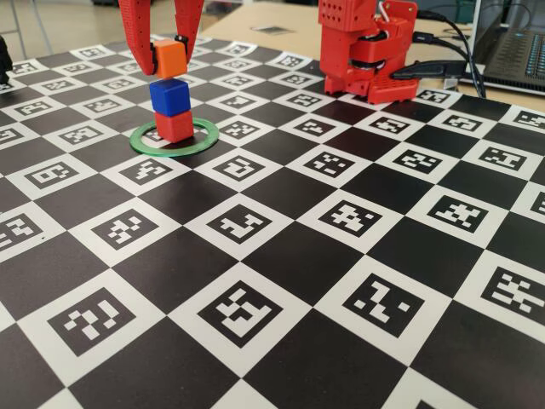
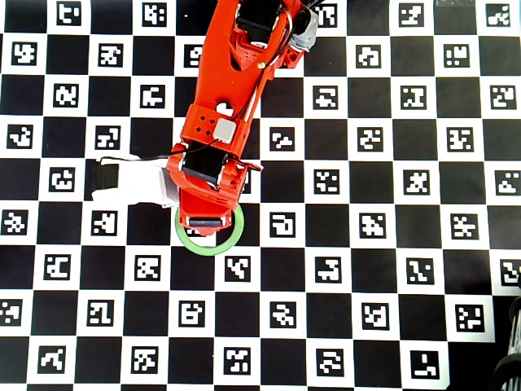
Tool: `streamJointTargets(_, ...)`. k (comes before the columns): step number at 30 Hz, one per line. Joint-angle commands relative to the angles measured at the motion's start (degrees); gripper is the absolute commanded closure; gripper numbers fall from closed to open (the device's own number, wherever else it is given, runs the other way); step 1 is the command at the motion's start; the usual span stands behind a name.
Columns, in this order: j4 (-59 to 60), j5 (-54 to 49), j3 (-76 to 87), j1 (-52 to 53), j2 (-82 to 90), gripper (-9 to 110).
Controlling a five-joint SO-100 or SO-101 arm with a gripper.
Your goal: Grab the red cube then put it in the green circle then put the blue cube on top and finally the orange cube on top
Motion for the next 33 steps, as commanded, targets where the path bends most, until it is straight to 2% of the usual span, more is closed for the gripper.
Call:
streamJointTargets(1,-0.70,0.18,-0.35,-0.70,4.22,94)
streamJointTargets(26,-2.72,0.88,2.11,-1.58,4.13,93)
streamJointTargets(33,-2.72,1.41,2.55,-1.41,4.22,80)
